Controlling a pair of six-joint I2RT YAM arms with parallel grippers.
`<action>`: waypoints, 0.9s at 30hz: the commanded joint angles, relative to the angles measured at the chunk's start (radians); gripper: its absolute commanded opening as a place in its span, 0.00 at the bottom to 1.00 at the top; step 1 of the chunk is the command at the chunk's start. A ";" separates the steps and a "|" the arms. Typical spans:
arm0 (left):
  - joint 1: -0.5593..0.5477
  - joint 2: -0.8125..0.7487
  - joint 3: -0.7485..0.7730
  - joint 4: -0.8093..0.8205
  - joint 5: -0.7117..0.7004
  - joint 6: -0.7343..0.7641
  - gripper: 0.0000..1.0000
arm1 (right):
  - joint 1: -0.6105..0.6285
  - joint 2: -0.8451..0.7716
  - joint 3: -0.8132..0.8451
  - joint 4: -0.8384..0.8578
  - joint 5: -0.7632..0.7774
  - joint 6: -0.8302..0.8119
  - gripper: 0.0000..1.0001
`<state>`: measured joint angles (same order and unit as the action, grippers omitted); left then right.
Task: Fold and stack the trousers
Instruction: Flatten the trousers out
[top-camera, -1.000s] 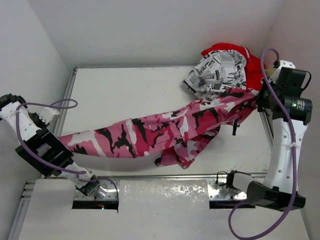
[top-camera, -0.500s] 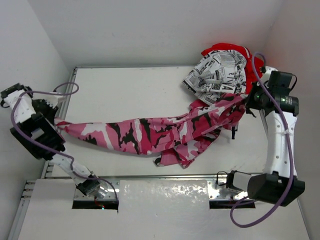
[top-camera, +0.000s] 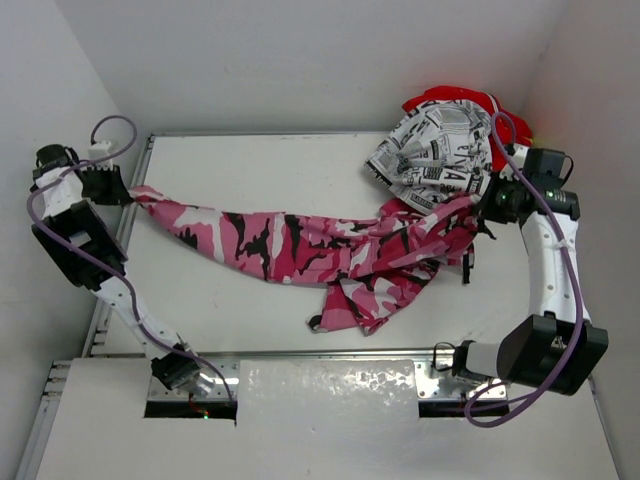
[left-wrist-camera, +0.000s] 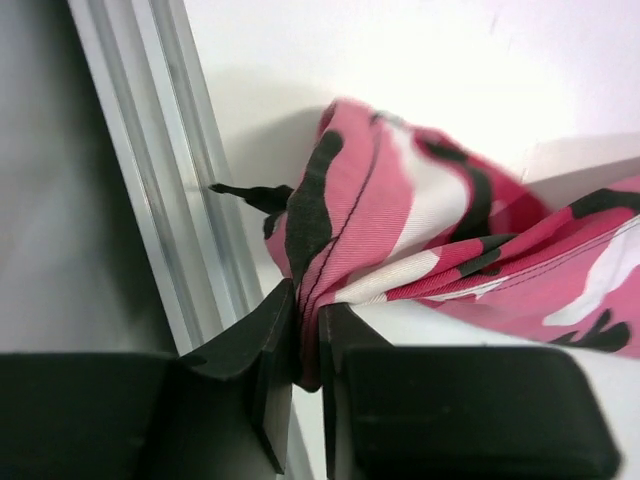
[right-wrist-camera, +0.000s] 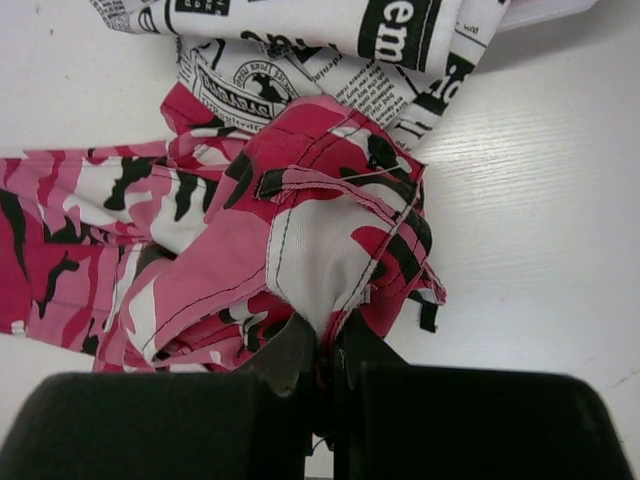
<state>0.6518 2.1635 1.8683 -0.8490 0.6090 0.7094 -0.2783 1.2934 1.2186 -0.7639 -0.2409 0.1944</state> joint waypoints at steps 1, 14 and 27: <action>-0.043 -0.091 0.020 0.179 0.086 -0.146 0.08 | -0.004 0.000 -0.019 0.055 -0.009 -0.012 0.00; 0.039 -0.376 0.052 -0.361 -0.235 0.427 0.00 | -0.004 -0.005 0.091 -0.024 0.239 0.017 0.73; 0.028 -0.587 -0.170 -0.470 -0.241 0.498 0.00 | 0.747 0.168 0.249 0.311 0.039 -0.170 0.89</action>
<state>0.6796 1.6360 1.7126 -1.3090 0.4046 1.1694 0.3027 1.2942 1.4353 -0.5484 -0.0235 0.1104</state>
